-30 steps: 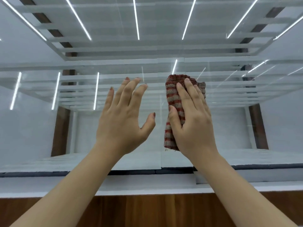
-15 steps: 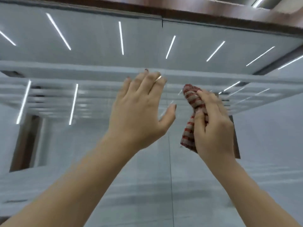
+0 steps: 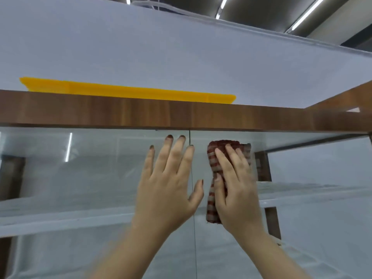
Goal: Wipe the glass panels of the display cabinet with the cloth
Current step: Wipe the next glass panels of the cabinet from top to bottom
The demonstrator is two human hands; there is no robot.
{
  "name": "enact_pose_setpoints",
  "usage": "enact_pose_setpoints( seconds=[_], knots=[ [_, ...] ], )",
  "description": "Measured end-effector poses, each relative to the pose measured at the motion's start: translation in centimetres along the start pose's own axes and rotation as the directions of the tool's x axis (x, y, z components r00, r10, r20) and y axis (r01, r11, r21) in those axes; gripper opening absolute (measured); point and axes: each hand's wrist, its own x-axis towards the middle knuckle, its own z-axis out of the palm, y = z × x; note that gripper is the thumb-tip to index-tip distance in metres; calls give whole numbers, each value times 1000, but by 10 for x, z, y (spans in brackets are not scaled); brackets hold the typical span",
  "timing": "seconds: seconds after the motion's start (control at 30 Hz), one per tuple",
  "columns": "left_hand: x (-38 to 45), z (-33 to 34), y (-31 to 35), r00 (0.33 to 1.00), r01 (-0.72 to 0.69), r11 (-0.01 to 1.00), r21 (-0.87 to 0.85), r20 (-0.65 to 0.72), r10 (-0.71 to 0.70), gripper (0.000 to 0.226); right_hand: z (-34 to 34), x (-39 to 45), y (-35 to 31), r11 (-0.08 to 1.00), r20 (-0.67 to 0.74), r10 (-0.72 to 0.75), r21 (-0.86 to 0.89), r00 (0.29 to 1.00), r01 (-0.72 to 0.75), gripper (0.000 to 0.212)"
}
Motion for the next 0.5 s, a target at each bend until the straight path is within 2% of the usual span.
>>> enact_pose_setpoints(
  seconds=[0.3, 0.5],
  knots=[
    [-3, 5, 0, 1000, 7, 1000, -3, 8, -7, 66, 8, -5, -8, 994, 42, 37, -105, 998, -33, 52],
    [-4, 6, -1, 999, -5, 1000, 22, 35, 4, 68, 2, 8, 7, 992, 101, -14, -120, 995, 26, 54]
  ],
)
